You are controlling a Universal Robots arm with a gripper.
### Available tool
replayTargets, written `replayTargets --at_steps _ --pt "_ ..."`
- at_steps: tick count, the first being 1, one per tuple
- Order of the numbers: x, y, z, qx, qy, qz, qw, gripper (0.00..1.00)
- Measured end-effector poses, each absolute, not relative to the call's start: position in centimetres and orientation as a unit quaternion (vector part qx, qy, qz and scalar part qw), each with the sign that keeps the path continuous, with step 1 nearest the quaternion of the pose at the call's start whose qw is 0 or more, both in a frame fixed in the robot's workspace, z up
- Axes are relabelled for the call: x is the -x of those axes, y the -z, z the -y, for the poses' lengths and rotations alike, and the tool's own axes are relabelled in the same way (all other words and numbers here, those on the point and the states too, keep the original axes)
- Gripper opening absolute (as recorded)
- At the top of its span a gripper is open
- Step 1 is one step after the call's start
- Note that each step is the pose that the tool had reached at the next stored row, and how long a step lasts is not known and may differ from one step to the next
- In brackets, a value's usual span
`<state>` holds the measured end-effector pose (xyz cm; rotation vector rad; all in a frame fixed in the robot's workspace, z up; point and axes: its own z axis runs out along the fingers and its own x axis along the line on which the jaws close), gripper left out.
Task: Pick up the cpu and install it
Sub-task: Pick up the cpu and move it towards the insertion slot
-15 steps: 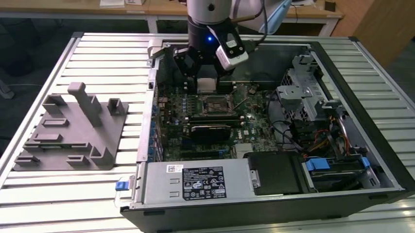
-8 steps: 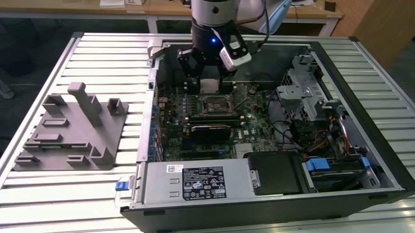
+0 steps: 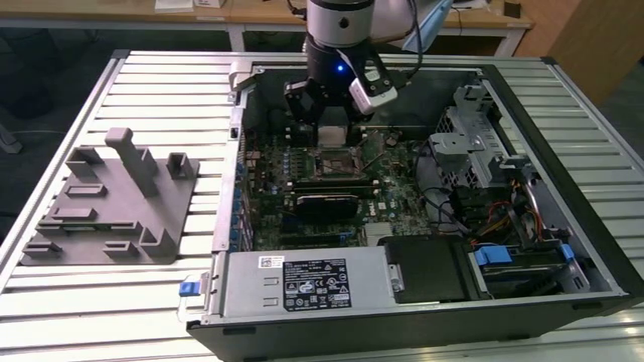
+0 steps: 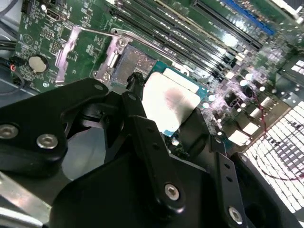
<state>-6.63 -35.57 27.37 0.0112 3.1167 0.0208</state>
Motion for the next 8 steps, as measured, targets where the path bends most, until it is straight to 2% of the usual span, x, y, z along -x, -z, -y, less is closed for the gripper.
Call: replayTargets --at_steps 8 --pt "5.51 -26.26 34.80 -0.003 -0.002 -1.000 0.013 0.55"
